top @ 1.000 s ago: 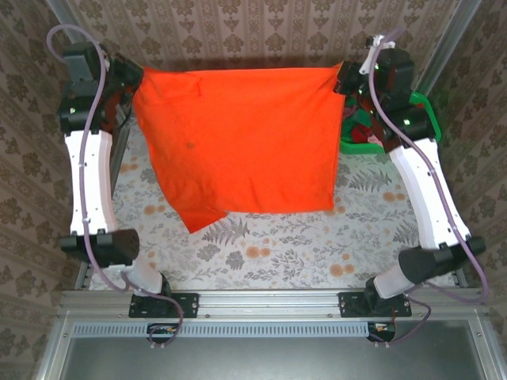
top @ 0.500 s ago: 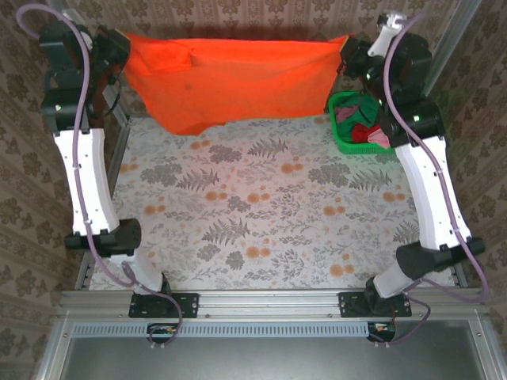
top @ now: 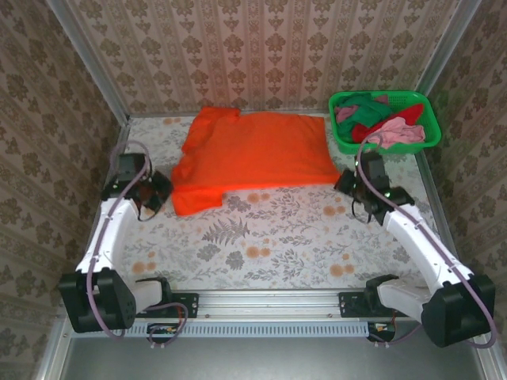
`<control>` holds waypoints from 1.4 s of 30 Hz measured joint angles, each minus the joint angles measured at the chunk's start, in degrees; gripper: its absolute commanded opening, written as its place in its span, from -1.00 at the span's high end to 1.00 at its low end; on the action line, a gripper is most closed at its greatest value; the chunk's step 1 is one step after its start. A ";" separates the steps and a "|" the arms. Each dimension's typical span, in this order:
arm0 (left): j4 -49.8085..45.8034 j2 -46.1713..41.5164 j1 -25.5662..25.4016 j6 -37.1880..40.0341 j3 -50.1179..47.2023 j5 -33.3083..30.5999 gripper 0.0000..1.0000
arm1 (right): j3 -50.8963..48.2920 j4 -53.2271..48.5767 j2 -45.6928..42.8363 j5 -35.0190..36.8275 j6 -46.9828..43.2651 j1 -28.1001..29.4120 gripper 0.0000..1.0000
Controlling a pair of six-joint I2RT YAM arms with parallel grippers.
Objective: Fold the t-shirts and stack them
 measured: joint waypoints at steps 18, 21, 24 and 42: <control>0.11 7.13 0.00 2.01 -10.34 2.89 1.00 | -22.56 3.21 -5.33 -0.11 15.08 0.02 1.00; -1.05 6.10 0.00 2.45 -10.32 2.91 1.00 | -22.86 1.27 -9.46 -0.11 16.06 0.11 1.00; -2.45 5.81 0.00 2.86 -9.64 2.93 1.00 | -22.86 -0.15 -12.52 -0.09 16.74 0.11 1.00; -4.31 16.11 -0.44 6.25 5.18 2.64 1.00 | -11.56 2.10 3.06 1.07 14.60 0.11 1.00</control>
